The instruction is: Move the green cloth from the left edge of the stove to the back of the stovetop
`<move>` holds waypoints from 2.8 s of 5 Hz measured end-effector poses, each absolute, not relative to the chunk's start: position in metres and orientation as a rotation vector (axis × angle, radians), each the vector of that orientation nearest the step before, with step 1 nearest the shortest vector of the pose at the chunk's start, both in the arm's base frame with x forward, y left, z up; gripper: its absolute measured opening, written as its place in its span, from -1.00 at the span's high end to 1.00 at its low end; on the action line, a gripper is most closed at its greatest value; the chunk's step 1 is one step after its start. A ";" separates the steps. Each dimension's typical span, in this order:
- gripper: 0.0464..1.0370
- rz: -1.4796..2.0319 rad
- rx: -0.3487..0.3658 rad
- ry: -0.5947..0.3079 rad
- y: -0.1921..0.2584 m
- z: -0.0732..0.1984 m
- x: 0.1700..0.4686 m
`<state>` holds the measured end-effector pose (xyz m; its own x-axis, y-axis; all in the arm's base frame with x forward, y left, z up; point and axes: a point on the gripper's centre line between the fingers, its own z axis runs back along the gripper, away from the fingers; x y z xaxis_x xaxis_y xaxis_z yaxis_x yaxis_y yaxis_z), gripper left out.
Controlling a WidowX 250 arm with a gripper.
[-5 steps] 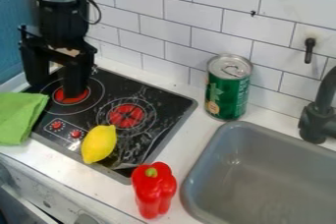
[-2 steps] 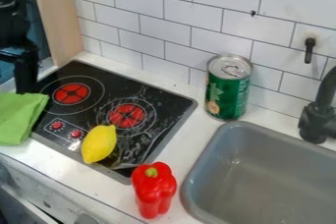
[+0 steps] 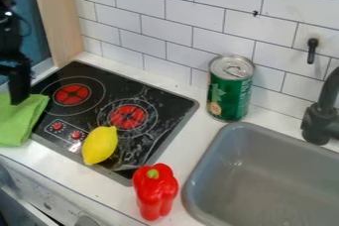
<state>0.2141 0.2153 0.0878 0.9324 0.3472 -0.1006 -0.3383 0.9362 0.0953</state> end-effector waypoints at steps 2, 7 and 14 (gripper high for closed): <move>-0.92 0.333 -0.060 0.212 0.248 0.055 0.205; -0.92 0.221 -0.097 0.127 0.208 0.032 0.258; -0.92 0.143 0.030 -0.048 0.140 0.137 0.332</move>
<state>0.3325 0.1400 0.1366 0.9887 0.1414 0.0502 -0.1429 0.9894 0.0266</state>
